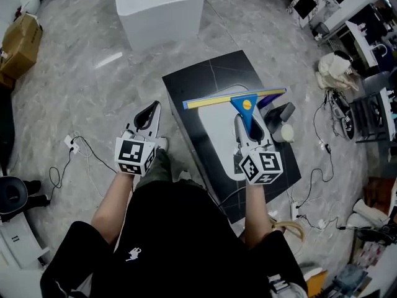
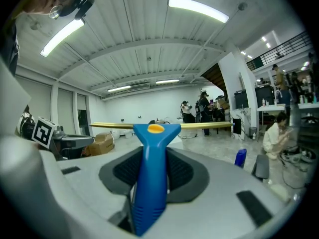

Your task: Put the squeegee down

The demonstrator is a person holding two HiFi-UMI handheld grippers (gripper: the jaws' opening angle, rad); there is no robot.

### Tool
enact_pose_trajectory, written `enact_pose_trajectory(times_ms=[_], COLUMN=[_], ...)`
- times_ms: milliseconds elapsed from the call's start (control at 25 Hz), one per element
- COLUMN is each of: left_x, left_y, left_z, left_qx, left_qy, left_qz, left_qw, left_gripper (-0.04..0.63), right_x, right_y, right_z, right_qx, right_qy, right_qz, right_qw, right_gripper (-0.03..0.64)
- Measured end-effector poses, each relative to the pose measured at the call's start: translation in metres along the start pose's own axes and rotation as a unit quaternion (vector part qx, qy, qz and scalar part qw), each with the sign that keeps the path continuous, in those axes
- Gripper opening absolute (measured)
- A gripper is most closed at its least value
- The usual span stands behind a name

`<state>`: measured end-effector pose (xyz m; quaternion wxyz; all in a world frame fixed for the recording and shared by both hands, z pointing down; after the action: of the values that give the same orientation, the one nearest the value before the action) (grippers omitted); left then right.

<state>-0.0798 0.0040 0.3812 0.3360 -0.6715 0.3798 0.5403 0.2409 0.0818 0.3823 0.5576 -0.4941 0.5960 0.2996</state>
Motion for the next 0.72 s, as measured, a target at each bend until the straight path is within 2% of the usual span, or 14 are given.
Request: enact_pose_trajectory(times_ms=[240,440,720], left_x=[0.005,0.005,0.001], left_y=[0.031,0.059,0.097], left_z=[-0.047,-0.088,-0.132], left_qx=[-0.023,-0.045,-0.084], left_qy=[-0.001,0.007,0.023], left_qz=[0.001,0.004,0.013], left_qw=[0.9997,0.999,0.9961], left_gripper=[0.002,0.002,0.002], right_x=[0.008,0.008,0.006], right_y=[-0.006,-0.013,-0.013], right_z=[-0.04,-0.08,-0.127], right_qx=[-0.023,-0.032,-0.066], right_qy=[0.004,0.015,0.037], right_qz=[0.001,0.003,-0.002], right_qw=[1.0,0.999,0.997], right_gripper=[0.132,0.132,0.132])
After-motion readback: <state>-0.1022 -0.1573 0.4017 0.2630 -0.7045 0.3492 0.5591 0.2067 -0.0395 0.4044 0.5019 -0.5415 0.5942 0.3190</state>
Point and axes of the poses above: the fingertips, and each gripper's own axes: z backward along the fingers, y to its left, x out of its top, the point moved 10 cm from there along z, backward along the fingers, and after that the axes turned 9 degrees about x, right-handed, at the moved point
